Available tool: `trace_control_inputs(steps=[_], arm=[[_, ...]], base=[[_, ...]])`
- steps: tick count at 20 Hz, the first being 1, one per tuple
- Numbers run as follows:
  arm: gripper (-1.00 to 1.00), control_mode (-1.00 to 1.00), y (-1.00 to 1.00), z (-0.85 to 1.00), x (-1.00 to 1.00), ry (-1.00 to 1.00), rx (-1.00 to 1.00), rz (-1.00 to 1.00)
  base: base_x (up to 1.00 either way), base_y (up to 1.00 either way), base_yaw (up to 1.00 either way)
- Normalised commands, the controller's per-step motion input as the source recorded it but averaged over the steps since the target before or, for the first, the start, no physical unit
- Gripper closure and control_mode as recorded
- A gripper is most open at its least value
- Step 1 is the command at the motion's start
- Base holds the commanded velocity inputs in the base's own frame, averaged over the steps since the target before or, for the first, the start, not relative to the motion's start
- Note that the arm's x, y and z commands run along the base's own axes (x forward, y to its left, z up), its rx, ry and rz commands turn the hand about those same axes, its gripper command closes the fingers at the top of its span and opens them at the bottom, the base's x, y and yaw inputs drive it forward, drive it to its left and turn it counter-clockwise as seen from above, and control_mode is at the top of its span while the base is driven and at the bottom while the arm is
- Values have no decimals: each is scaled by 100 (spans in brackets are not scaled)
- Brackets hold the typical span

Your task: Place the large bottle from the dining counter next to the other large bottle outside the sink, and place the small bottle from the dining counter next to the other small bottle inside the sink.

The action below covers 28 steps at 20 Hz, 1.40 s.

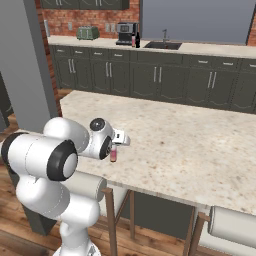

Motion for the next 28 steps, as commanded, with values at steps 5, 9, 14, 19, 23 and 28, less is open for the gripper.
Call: trace_control_inputs(steps=[5, 9, 14, 19, 23, 28], arm=[[100, -100, 0, 4, -8, -1, 0, 0], [100, -100, 0, 16, -16, -2, 0, 0], [100, -100, 0, 26, -26, -6, 0, 0], [100, -100, 0, 19, -5, -1, 0, 0], [100, -100, 0, 7, 0, 0, 0, 0], [100, -100, 0, 0, 0, 0, 0, 0]], base=[[0, 0, 0], [0, 0, 0], [0, 0, 0], [0, 0, 0], [0, 0, 0], [0, 0, 0]])
